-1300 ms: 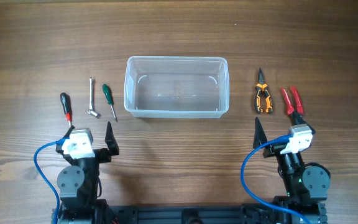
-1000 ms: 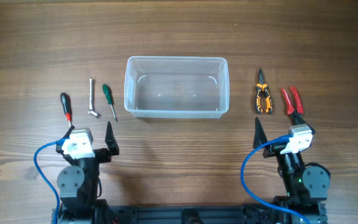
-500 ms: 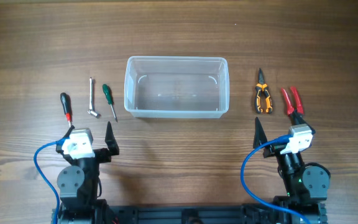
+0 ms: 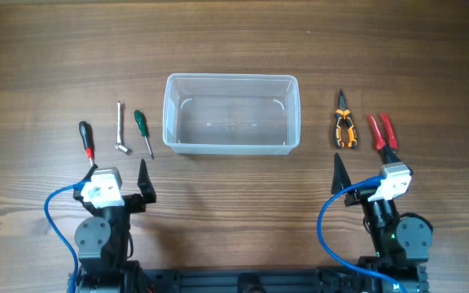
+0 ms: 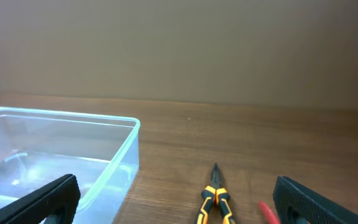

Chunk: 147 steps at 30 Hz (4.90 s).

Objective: Pack container

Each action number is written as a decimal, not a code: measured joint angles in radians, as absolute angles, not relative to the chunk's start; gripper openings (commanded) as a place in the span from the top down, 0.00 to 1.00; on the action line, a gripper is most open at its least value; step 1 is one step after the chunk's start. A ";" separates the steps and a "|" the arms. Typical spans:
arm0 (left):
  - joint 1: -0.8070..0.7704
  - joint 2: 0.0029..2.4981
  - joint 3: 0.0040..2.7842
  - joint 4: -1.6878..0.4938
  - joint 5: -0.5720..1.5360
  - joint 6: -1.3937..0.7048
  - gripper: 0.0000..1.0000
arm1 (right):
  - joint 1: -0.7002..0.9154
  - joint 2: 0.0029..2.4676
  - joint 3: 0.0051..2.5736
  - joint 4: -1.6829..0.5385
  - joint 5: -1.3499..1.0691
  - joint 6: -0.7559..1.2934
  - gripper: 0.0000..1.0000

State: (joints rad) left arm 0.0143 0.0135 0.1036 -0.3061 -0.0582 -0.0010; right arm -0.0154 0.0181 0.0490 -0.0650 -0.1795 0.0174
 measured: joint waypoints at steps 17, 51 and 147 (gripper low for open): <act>0.014 0.014 0.102 -0.309 -0.058 -0.001 0.00 | -0.015 1.332 1.308 -0.916 -0.210 -0.070 0.00; 0.014 0.014 0.102 -0.307 -0.058 -0.001 0.00 | 0.025 2.032 1.471 -1.044 -0.081 -0.103 0.59; 0.014 0.014 0.102 -0.307 -0.058 -0.001 0.00 | 0.580 2.224 1.798 -1.233 -0.247 -0.607 0.86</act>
